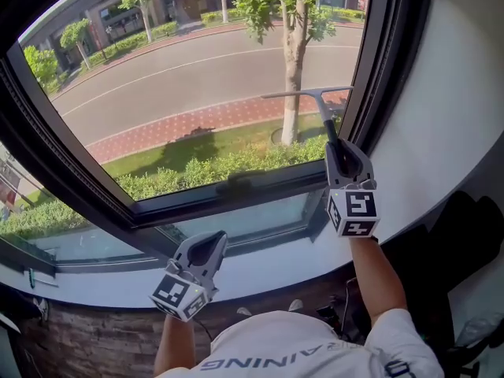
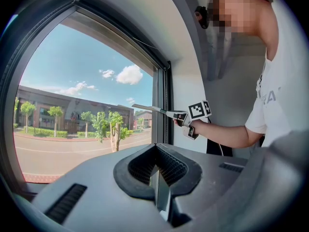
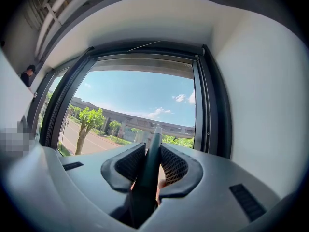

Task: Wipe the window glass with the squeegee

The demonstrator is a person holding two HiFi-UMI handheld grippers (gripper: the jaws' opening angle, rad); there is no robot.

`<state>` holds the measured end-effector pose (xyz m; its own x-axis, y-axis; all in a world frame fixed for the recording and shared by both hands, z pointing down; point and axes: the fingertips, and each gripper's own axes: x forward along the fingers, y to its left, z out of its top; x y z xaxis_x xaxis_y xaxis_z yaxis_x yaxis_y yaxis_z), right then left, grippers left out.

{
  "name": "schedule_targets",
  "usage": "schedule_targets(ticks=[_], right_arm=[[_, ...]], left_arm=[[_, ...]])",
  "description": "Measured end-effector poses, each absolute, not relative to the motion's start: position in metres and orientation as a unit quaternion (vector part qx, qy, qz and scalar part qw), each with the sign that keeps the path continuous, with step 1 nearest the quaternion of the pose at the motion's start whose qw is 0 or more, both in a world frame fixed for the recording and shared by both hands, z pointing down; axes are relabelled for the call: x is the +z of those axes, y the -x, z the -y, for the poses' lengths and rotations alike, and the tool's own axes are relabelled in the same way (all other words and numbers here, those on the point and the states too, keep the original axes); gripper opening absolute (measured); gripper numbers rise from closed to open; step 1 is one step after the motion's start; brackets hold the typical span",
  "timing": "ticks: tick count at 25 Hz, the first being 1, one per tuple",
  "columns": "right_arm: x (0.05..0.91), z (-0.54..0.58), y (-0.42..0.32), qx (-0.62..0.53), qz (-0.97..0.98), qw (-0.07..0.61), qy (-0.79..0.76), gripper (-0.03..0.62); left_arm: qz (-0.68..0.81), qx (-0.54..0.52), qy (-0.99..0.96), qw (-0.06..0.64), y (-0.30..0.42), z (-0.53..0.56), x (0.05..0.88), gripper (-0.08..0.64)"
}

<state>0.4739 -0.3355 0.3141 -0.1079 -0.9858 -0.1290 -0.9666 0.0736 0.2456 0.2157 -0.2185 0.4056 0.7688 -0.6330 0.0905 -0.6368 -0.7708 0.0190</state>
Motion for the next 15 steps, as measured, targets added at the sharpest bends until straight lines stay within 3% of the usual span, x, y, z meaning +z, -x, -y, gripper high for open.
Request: schedule_targets(ticks=[15], right_arm=[[0.369, 0.334, -0.477, -0.09, 0.735, 0.058, -0.669, 0.098]], left_arm=[[0.337, 0.046, -0.94, 0.029, -0.218, 0.216, 0.411, 0.014]])
